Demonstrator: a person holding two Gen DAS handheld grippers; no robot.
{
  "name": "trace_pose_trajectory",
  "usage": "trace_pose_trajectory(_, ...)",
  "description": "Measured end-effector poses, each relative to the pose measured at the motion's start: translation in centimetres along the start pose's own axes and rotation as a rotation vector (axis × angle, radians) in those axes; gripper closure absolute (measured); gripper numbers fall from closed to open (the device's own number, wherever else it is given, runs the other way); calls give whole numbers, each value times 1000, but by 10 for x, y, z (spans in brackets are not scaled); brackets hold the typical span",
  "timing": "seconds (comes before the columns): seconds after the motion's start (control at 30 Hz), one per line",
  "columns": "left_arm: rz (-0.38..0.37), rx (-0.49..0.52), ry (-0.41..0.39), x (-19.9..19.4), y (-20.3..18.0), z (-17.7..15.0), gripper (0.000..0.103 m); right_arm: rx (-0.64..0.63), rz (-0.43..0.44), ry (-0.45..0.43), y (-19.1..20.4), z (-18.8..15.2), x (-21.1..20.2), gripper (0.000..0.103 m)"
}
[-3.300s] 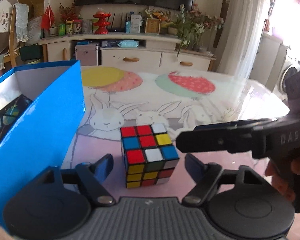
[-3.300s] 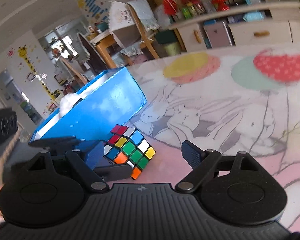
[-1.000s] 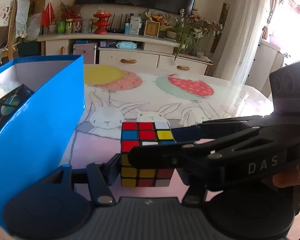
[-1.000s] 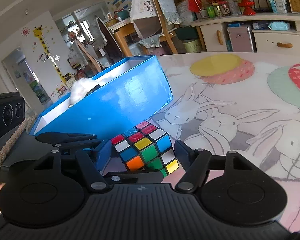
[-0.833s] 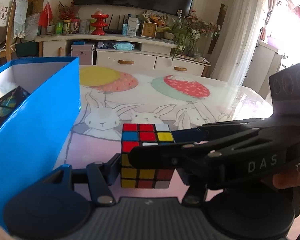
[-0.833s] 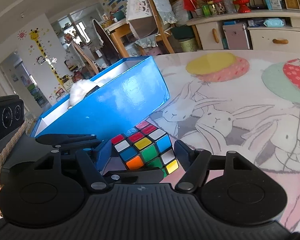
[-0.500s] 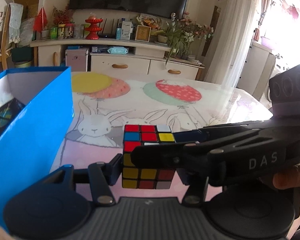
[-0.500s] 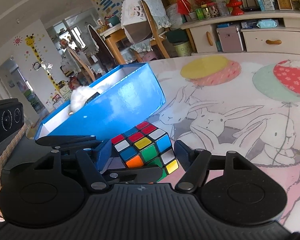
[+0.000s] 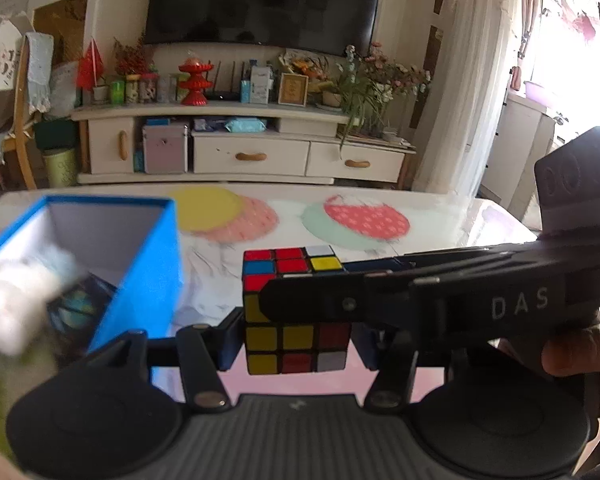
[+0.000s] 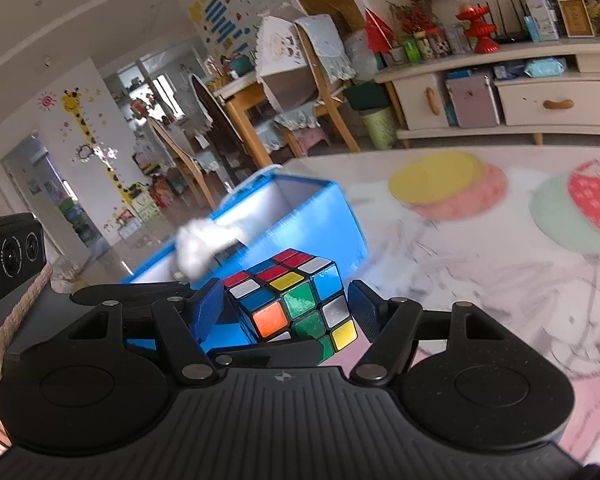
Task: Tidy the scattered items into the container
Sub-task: 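Lift the Rubik's cube with the left tool over the shoebox, then open the left tool to drop the cube into the shoebox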
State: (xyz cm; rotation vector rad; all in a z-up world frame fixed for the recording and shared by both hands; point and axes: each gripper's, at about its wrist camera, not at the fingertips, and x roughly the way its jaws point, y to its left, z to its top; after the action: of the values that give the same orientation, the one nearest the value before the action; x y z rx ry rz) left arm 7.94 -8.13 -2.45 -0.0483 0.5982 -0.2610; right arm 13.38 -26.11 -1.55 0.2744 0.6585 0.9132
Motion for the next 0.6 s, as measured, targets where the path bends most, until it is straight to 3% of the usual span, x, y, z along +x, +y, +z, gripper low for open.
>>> trace_pose_trajectory(0.3, 68, -24, -2, -23, 44, 32, 47, -46, 40, 19, 44, 45, 37, 17)
trace_pose_trajectory(0.6, 121, -71, 53, -7, 85, 45, 45, -38, -2, 70, 65, 68, 94, 19)
